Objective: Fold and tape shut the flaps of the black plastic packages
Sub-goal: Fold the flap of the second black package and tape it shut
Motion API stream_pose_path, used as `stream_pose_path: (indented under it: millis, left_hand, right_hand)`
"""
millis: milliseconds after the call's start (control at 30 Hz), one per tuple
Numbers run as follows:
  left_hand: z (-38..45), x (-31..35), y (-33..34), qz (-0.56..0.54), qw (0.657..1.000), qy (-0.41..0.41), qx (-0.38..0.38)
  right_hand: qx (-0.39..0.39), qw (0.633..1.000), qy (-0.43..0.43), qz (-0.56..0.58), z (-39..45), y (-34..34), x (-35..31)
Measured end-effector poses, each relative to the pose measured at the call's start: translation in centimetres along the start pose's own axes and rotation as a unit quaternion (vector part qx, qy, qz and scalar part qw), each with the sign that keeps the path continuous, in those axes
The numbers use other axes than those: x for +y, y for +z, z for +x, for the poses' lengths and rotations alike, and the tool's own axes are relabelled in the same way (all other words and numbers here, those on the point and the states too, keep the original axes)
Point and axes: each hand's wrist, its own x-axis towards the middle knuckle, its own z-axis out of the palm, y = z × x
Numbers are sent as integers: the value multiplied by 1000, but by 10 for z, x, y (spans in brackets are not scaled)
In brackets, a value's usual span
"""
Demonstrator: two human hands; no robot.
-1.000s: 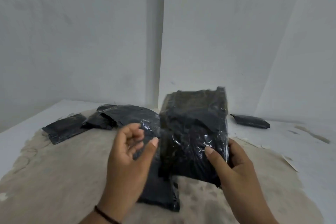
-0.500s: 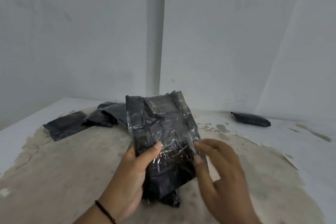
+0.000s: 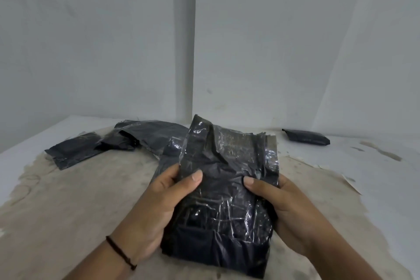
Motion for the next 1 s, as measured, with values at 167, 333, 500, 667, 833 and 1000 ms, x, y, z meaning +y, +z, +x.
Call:
stream_pose_path:
  millis: [167,333,500,667,833,1000]
  left_hand:
    - [1,4,-1,18,998,33,40]
    - [2,3,0,2,996,32,83]
    - [2,2,4,-17,994,45,99]
    - [2,1,-2,-20,997,20,72]
    - [0,7,-13,33,999,-6,-37]
    - [2,3,-19,26,999,26,-35]
  right_hand:
    - [2,999,-11,-40,-2,1,0]
    - [54,994,-64,-64,-2,2,0]
    - [55,995,-60,-50,-2,3,1]
    - [0,995,-16,-100,-3,0,-1]
    - [-19,995,-2,-96,-5,-4,-4]
    - [-44,989,-20,-140,-9,-5,-7]
